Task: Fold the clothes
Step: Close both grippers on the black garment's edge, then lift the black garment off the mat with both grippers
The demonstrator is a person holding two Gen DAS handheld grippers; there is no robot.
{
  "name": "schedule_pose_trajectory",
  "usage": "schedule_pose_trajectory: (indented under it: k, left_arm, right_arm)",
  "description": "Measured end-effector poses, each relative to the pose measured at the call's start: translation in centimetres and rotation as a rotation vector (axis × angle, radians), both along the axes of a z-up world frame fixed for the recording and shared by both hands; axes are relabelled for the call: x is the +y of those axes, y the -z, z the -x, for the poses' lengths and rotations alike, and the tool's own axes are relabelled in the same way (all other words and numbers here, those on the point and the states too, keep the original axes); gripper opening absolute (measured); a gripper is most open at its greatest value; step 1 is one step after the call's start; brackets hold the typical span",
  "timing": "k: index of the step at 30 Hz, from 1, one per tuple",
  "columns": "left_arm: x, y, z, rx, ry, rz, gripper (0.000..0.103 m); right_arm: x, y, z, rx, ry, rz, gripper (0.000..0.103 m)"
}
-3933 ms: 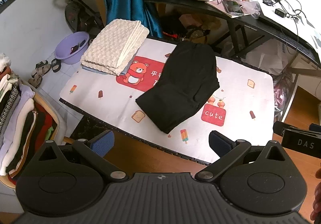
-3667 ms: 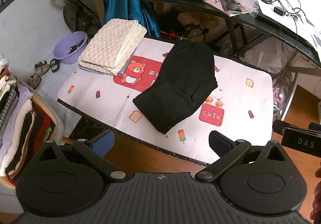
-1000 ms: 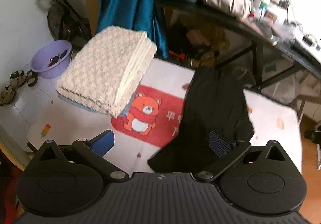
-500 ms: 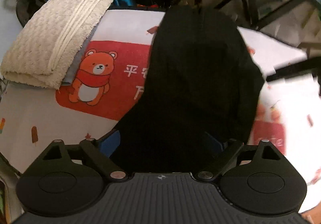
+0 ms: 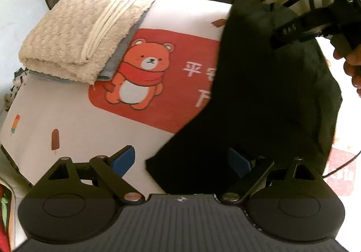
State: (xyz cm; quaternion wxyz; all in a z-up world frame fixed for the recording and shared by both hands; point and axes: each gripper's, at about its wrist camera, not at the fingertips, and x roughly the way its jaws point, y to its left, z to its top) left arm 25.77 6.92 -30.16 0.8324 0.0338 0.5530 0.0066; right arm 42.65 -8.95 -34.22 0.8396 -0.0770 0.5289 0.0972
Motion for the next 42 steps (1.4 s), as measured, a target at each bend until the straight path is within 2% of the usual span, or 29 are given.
schedule_pose_trajectory:
  k: [1,2,4,5,6,7,11,13,15,21,25,27,29,30,31,33,34,37,38,39,40,41,42]
  left_arm:
    - [0.1,0.0,-0.1,0.005,-0.014,0.016,0.091]
    - [0.2,0.0,-0.2,0.009,-0.028,0.035,0.091]
    - [-0.1,-0.4,-0.2,0.002,-0.035,0.083,0.091]
    - [-0.5,-0.6,-0.1,-0.003,-0.026,0.097,0.091]
    - [-1.0,-0.7,-0.1,-0.006,-0.013,0.107,0.091]
    - [-1.5,-0.7,-0.2,-0.006,0.002,0.111,0.091]
    - [-3.3,0.1,-1.1,0.022,0.072,0.098,0.092]
    - [-4.0,0.8,-1.6,0.033,0.089,0.089,0.093]
    - [-4.3,1.3,-1.9,0.051,0.095,0.097,0.093]
    - [-5.8,0.7,-1.7,0.064,0.108,0.184,0.094]
    - [-7.2,0.5,-2.3,0.051,0.089,0.232,0.099]
    - [-7.8,1.3,-3.1,0.073,0.088,0.211,0.099]
    - [-8.0,1.8,-3.6,0.084,0.085,0.180,0.092]
    - [-7.9,1.7,-3.6,0.081,0.083,0.171,0.082]
    - [-7.8,1.7,-3.7,0.079,0.081,0.162,0.067]
    - [-6.4,1.2,-3.6,0.100,0.053,0.183,0.050]
    - [-5.5,0.8,-3.5,0.111,0.035,0.209,0.040]
    - [-1.7,0.0,-2.9,0.126,-0.058,0.281,0.022]
    - [-0.4,-0.2,-2.5,0.126,-0.094,0.266,0.013]
    - [0.7,-0.4,-2.0,0.124,-0.128,0.203,0.005]
    - [1.9,-0.5,-1.5,0.116,-0.162,0.148,0.005]
    - [3.2,-0.5,-0.9,0.114,-0.203,0.128,0.005]
    - [4.6,-0.4,-0.4,0.114,-0.248,0.118,0.005]
  right_arm:
    - [0.3,0.5,0.0,0.020,-0.015,0.012,0.044]
    - [0.4,0.8,0.2,0.025,-0.027,0.015,0.041]
    - [0.3,0.7,0.8,0.013,-0.048,0.001,0.018]
    - [0.2,0.7,1.1,0.017,-0.056,-0.001,0.012]
    - [-0.2,0.8,1.4,0.030,-0.048,0.003,0.001]
    - [-0.7,0.8,1.7,0.043,-0.033,0.002,0.000]
    - [-5.5,0.8,2.8,0.092,0.171,-0.119,0.000]
    - [-7.1,0.7,4.1,0.108,0.246,-0.134,0.000]
    - [-8.4,0.6,5.4,0.125,0.311,-0.108,0.000]
    - [-10.8,0.7,11.3,0.150,0.362,-0.092,0.000]
    - [-11.0,1.0,12.7,0.193,0.365,-0.090,0.000]
    - [-11.1,0.8,11.8,0.229,0.368,-0.093,0.001]
    - [-11.0,-0.2,10.9,0.189,0.365,-0.109,0.008]
    - [-10.7,-0.8,10.3,0.147,0.351,-0.102,0.025]
    - [-10.3,-1.2,9.6,0.111,0.330,-0.091,0.045]
    - [-9.1,-1.3,7.8,0.065,0.286,-0.068,0.063]
    - [-8.5,-1.2,6.6,0.051,0.263,-0.059,0.066]
    - [-6.8,-0.2,2.8,0.028,0.212,-0.033,0.069]
    - [-6.2,0.2,1.8,0.022,0.205,-0.028,0.069]
    - [-5.6,0.7,0.5,0.021,0.194,-0.024,0.069]
    - [-4.7,1.5,-0.6,0.022,0.173,-0.015,0.068]
    - [-3.8,1.9,-1.3,0.022,0.139,0.001,0.064]
    - [-2.9,2.3,-2.0,0.023,0.104,0.017,0.051]
